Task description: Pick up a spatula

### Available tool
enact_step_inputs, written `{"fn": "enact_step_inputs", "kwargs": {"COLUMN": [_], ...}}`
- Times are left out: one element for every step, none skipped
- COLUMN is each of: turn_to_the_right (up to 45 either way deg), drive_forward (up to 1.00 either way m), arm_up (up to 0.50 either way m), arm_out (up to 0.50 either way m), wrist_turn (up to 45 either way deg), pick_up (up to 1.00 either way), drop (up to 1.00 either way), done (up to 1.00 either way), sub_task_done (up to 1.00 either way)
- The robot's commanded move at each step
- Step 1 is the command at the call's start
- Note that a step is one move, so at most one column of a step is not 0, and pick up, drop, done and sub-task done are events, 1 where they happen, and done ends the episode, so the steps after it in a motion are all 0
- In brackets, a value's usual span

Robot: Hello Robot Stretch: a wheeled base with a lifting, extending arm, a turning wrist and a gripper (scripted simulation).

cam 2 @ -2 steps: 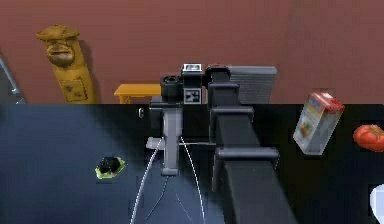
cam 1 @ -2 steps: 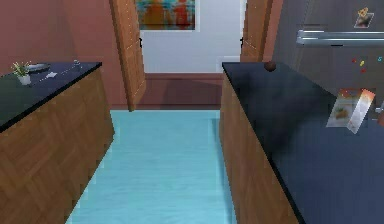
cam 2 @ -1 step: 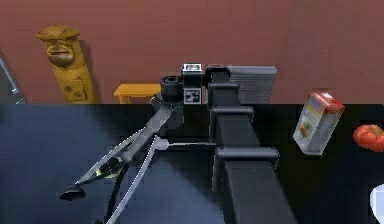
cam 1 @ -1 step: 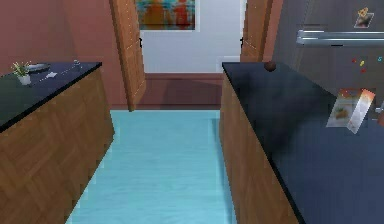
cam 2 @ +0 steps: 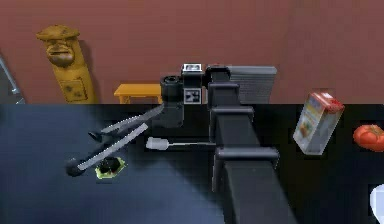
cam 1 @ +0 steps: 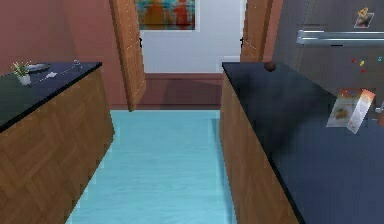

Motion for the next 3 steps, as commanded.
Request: {"fn": "enact_step_inputs", "kwargs": {"turn_to_the_right": [0.0, 0.0, 0.0], "drive_forward": [0.00, 0.00, 0.00], "arm_up": [0.00, 0.00, -0.16], "arm_out": [0.00, 0.00, 0.00], "wrist_turn": [45.0, 30.0, 0.0], "pick_up": [0.00, 0.00, 0.00], "drop": [0.00, 0.00, 0.00], "done": [0.00, 0.00, 0.00], "sub_task_done": [0.00, 0.00, 0.00]}}
